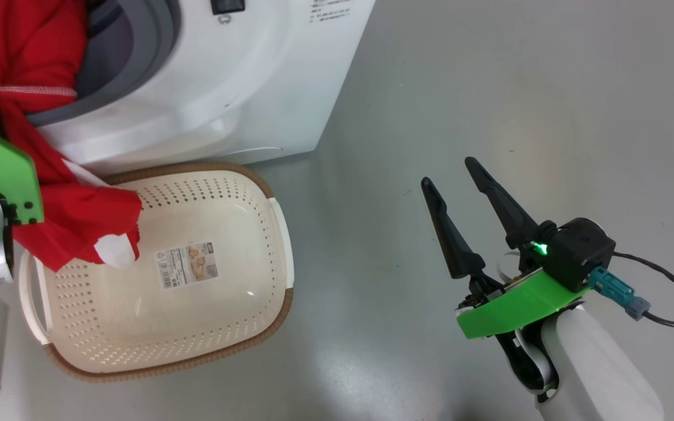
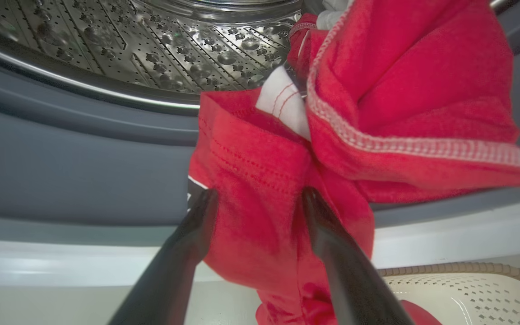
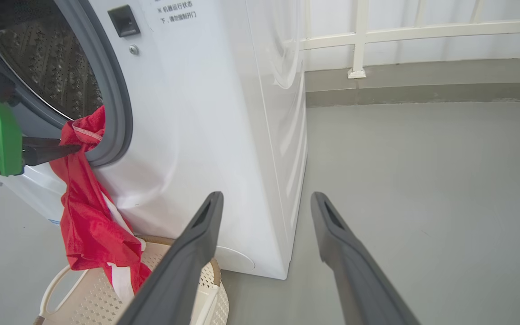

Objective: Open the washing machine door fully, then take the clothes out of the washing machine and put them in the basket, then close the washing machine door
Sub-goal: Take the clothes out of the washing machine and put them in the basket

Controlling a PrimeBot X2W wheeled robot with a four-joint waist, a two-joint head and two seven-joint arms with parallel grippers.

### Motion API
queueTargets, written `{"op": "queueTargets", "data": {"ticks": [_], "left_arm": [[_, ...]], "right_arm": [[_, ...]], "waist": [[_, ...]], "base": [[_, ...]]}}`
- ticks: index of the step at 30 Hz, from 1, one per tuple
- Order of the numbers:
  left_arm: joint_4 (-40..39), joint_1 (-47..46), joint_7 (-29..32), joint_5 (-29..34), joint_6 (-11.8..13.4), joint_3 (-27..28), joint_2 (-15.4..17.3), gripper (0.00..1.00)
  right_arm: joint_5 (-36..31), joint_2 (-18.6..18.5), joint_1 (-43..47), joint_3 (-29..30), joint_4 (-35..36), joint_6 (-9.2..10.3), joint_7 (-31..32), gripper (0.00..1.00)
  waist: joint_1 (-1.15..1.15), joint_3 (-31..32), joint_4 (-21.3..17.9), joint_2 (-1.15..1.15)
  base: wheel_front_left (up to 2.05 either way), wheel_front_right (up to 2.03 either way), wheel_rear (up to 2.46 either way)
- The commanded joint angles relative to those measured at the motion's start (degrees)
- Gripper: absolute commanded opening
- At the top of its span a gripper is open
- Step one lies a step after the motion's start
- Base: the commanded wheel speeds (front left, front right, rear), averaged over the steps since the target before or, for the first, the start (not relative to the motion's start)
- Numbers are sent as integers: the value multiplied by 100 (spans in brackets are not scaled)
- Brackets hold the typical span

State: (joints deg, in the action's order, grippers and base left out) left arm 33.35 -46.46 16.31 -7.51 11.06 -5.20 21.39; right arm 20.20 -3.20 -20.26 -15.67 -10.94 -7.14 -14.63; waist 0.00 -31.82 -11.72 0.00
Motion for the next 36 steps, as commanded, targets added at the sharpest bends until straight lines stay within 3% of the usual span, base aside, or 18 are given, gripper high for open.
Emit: {"op": "queueTargets", "data": {"ticks": [1,2,19,29,36], "left_arm": [[-72,-99,48,50,-12,117,303,46],[-68,-101,35,44,-32,99,299,0],[-459,102,-1039,-100,14,61,190,0],[-1554,943,-1569,-201,205,67,5,0],[-2446,1597,-1517,-216,332,-29,-117,0]], "right_arm": [[47,33,6,-125,135,-35,-37,100],[51,33,5,-126,135,-35,-37,100],[-53,33,81,-23,104,-35,-37,100],[-131,33,243,76,92,-35,-37,100],[-147,33,293,69,84,-35,-37,100]], "waist": [[0,-11,-8,0],[0,-17,-11,0],[0,98,199,0],[0,351,397,0],[0,433,477,0]], "base": [[0,0,0],[0,0,0],[0,0,0],[0,0,0],[0,0,0]]}}
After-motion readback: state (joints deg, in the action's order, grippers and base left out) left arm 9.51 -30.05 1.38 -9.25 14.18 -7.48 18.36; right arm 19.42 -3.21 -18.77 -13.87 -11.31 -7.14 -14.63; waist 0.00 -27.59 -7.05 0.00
